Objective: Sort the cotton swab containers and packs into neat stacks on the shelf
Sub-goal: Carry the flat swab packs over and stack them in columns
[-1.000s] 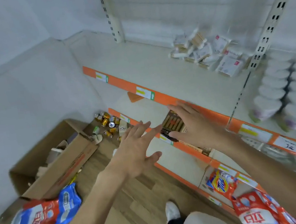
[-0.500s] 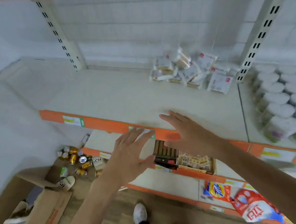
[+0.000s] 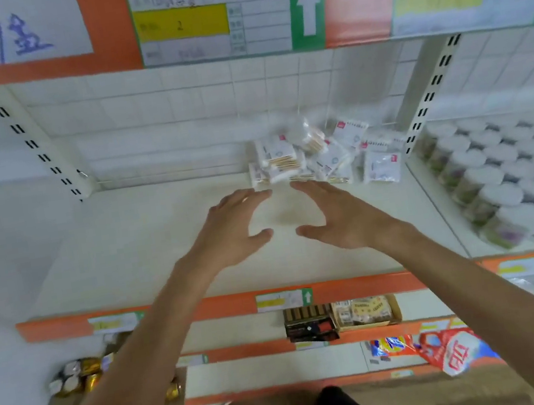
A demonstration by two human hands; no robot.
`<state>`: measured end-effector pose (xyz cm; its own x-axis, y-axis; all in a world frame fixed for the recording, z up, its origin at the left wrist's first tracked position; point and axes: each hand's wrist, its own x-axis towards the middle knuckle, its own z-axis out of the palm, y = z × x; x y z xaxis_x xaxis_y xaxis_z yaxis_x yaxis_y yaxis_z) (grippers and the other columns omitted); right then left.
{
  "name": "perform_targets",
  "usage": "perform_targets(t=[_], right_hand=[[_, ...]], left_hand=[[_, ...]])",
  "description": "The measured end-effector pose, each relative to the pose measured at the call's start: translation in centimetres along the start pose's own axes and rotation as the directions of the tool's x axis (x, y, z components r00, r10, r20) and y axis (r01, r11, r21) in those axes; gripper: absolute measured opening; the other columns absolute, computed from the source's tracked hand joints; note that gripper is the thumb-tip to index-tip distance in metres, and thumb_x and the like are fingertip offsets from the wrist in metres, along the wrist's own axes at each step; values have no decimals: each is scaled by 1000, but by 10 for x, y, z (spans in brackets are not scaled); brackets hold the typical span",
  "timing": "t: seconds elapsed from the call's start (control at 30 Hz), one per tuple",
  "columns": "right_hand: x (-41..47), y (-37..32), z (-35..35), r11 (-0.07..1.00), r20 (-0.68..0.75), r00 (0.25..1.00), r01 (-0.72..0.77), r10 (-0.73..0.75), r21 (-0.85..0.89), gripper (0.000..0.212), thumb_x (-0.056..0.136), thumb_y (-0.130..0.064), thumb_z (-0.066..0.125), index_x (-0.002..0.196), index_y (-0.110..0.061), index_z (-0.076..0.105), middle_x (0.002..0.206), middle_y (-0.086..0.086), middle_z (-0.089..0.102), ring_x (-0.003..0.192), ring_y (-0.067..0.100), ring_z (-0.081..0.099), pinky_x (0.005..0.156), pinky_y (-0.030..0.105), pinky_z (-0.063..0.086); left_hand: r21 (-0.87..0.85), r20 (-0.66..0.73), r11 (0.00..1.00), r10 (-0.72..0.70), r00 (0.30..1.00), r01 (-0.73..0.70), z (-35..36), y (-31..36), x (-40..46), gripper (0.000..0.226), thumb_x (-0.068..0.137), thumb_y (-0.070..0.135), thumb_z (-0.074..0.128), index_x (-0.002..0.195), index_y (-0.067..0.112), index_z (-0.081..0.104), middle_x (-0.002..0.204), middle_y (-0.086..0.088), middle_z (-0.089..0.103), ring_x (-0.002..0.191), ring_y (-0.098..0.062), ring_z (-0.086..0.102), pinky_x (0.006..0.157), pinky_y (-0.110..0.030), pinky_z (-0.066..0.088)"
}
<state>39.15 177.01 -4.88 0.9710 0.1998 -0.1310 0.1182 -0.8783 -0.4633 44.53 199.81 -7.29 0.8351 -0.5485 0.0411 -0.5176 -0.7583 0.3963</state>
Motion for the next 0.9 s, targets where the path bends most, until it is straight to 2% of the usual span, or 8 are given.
perform_targets(t=[0.13,0.27,0.37,0.47,0.53,0.7,0.83,0.9], right_hand=[[10,4,-23,996,-43,995,-90,90,1,81,95,-42,64,159,-33,14,164,-5,21,148,20,28,115,35,28],[9,11,-34,983,-59,981,-184,183,-7,81,95,-45,63,158,-38,12,162,-4,26,144,22,36,110,36,34],[2,17,-34,975,-67,973,-222,219,-25,82,95,-46,63,158,-40,11,161,-4,27,141,23,39,109,37,36],[-3,24,-30,971,-82,972,-226,220,-83,82,95,-43,64,158,-35,14,160,-3,29,140,23,41,110,37,37],[1,28,-28,966,-98,968,-239,230,-94,80,95,-42,64,158,-33,16,158,-1,33,137,24,44,107,38,40],[41,24,-19,970,-225,952,-229,206,-81,79,95,-34,65,157,-30,16,155,3,35,127,28,54,96,40,48],[64,25,0,964,-318,925,-248,206,-96,82,92,-30,66,157,-29,16,159,6,26,123,31,56,91,42,50],[73,25,5,965,-387,903,-242,186,-99,82,90,-26,68,156,-30,19,155,8,29,119,31,57,87,41,51]], left_hand=[[-27,-66,999,30,997,-32,-24,-4,81,69,87,33,71,149,23,43,146,-6,47,132,-28,46,108,-40,40],[-75,-56,997,-33,998,29,-18,3,139,71,87,29,70,148,11,39,144,-17,46,132,-34,44,108,-41,39],[-97,-58,995,-17,998,11,1,-2,155,56,91,28,58,143,10,47,140,-15,53,132,-35,46,109,-40,38],[-89,-182,995,20,983,-36,14,-12,155,48,96,15,57,143,8,50,138,-16,57,129,-35,47,110,-37,33],[-99,-216,994,14,976,-37,11,-14,152,47,94,13,63,139,6,53,134,-17,60,122,-37,51,103,-36,34],[-171,-144,979,-131,981,106,9,-28,125,62,79,32,79,129,7,52,117,-15,62,108,-39,56,89,-41,45],[-256,-139,953,-201,970,161,28,-40,63,66,80,34,74,138,16,48,109,-8,47,104,-35,55,90,-46,50],[-263,-201,952,-213,956,157,31,-47,40,69,76,47,66,135,16,53,107,-7,46,101,-33,56,88,-47,51]])
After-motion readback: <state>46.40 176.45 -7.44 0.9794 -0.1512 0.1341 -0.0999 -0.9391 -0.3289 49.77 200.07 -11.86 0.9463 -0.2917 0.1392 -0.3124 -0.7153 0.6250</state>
